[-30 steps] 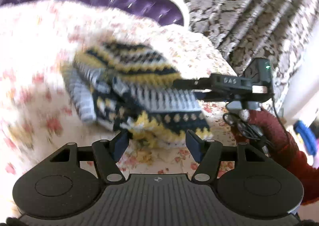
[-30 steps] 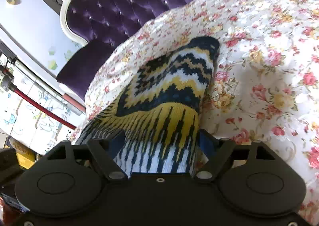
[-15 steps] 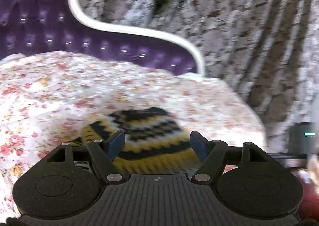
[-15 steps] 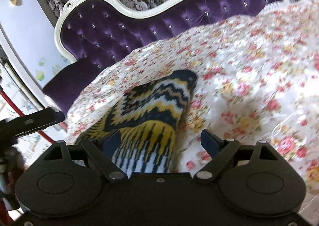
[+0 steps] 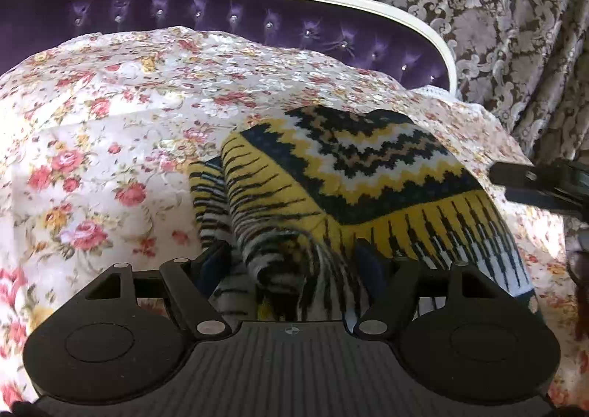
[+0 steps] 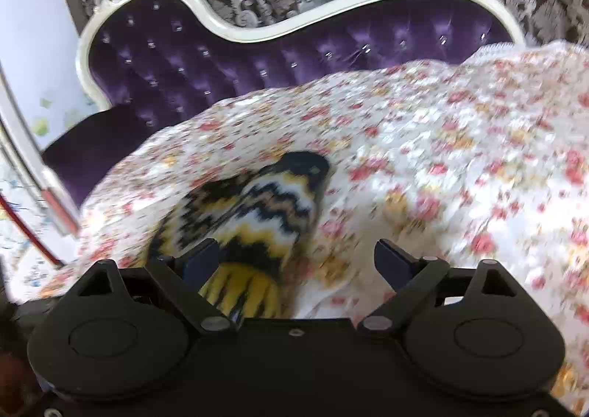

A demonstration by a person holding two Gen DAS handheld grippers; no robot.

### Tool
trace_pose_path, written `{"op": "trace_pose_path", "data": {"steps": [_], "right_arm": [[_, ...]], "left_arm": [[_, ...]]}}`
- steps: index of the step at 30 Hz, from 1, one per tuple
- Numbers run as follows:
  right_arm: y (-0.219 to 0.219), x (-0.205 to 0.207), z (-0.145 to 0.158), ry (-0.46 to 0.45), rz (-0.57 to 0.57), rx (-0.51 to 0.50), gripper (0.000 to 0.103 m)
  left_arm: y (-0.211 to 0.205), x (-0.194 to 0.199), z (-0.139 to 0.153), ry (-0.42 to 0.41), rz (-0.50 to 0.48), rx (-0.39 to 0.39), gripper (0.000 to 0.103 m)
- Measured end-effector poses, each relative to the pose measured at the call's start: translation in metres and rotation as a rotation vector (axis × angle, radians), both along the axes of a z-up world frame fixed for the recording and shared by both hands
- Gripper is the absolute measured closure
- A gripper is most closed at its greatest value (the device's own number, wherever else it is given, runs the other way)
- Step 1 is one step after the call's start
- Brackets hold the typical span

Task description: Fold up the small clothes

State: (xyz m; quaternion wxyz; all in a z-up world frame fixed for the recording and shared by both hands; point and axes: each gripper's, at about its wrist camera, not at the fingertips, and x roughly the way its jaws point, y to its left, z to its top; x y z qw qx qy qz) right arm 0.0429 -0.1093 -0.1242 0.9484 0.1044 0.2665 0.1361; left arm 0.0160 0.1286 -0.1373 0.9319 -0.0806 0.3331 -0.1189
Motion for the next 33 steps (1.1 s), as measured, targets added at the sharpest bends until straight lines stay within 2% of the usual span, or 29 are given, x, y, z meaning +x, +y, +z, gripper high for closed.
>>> {"op": "trace_pose_path", "data": {"steps": [5, 9, 14, 17, 20, 24, 27, 33], "right_arm": [[0.018, 0.022, -0.008, 0.005, -0.024, -0.098, 0.008], [0.043, 0.028, -0.025, 0.016, -0.015, -0.242, 0.007], [0.065, 0.018, -0.034, -0.067, -0.029, -0.375, 0.007], [0.062, 0.017, -0.033, -0.076, -0.026, -0.368, 0.007], [0.058, 0.016, -0.032, -0.077, -0.029, -0.346, 0.007], [0.059, 0.012, -0.032, -0.089, -0.029, -0.341, 0.007], [0.057, 0.007, -0.03, -0.093, -0.014, -0.322, 0.007], [0.053, -0.014, -0.022, -0.102, 0.026, -0.285, 0.0]], "left_arm": [[-0.003, -0.003, -0.001, -0.013, 0.01, -0.005, 0.031], [-0.004, -0.005, 0.0, -0.027, 0.017, -0.008, 0.031], [-0.008, -0.012, 0.004, -0.05, 0.026, 0.025, 0.03], [-0.009, -0.015, 0.012, -0.095, 0.047, 0.037, 0.03], [-0.011, -0.009, 0.021, -0.145, 0.076, 0.088, 0.029], [-0.003, 0.011, 0.012, -0.081, 0.157, 0.157, 0.027], [0.007, 0.012, 0.004, -0.053, 0.186, 0.135, 0.021], [0.015, -0.005, 0.007, -0.058, 0.212, 0.122, 0.021]]}}
